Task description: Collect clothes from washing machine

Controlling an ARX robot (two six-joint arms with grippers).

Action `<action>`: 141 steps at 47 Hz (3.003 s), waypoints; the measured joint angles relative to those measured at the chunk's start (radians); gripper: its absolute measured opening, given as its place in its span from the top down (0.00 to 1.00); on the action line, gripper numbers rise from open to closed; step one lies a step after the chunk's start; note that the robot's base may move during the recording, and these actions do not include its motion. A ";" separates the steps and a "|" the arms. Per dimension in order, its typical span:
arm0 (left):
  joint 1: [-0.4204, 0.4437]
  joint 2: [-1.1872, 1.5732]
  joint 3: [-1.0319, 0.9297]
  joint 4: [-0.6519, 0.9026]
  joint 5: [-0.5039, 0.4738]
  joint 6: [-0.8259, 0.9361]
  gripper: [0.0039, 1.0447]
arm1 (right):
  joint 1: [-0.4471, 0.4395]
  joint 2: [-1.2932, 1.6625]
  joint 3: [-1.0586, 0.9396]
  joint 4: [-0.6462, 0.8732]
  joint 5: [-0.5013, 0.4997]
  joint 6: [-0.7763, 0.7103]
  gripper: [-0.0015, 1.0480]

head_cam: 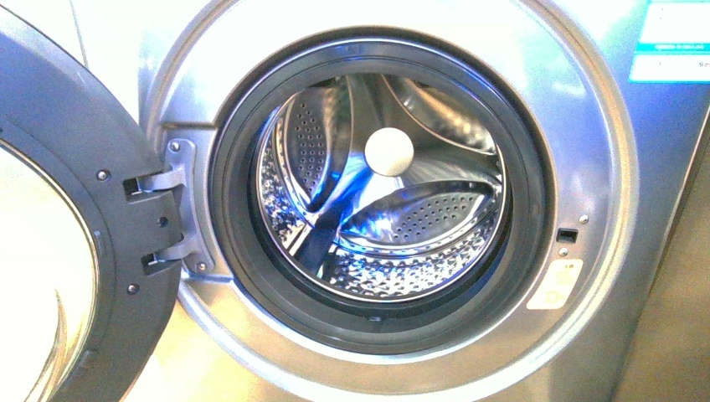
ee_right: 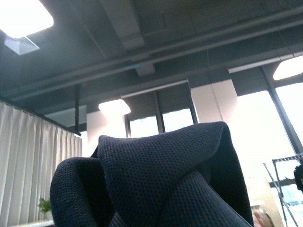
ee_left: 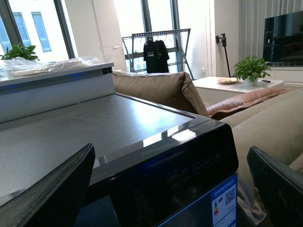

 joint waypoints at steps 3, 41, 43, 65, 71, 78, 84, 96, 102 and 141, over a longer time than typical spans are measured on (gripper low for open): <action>0.000 0.000 0.000 0.000 0.000 0.000 0.06 | -0.009 -0.017 -0.031 -0.050 -0.073 -0.040 0.94; 0.000 0.000 0.000 0.000 0.000 0.000 0.06 | 0.159 0.127 -1.145 -0.386 -0.254 -0.876 0.72; 0.000 -0.001 0.000 0.000 0.000 0.000 0.06 | 0.161 0.153 -1.160 -0.380 -0.244 -0.887 0.65; 0.000 -0.002 0.000 0.000 0.000 0.000 0.06 | 0.216 -0.006 -1.161 -0.262 -0.215 -0.865 0.07; 0.000 -0.002 0.000 0.000 0.000 0.000 0.06 | 0.301 -0.161 -1.061 -0.202 -0.163 -0.790 0.07; 0.000 -0.002 0.000 0.000 0.000 0.000 0.06 | 0.426 -0.282 -0.978 -0.123 -0.085 -0.735 0.07; 0.000 -0.002 0.000 0.000 0.000 0.000 0.06 | 0.454 -0.297 -0.978 -0.111 -0.085 -0.716 0.07; 0.000 -0.002 0.000 0.000 0.000 0.000 0.06 | 0.465 -0.303 -0.968 -0.184 -0.038 -0.740 0.11; 0.000 -0.003 0.000 0.000 0.000 0.000 0.06 | 0.530 -0.411 -1.017 -0.491 0.118 -0.878 0.31; 0.062 -0.378 -0.443 -0.031 -0.285 -0.087 0.06 | 0.859 -0.821 -1.540 -0.421 0.445 -0.957 0.98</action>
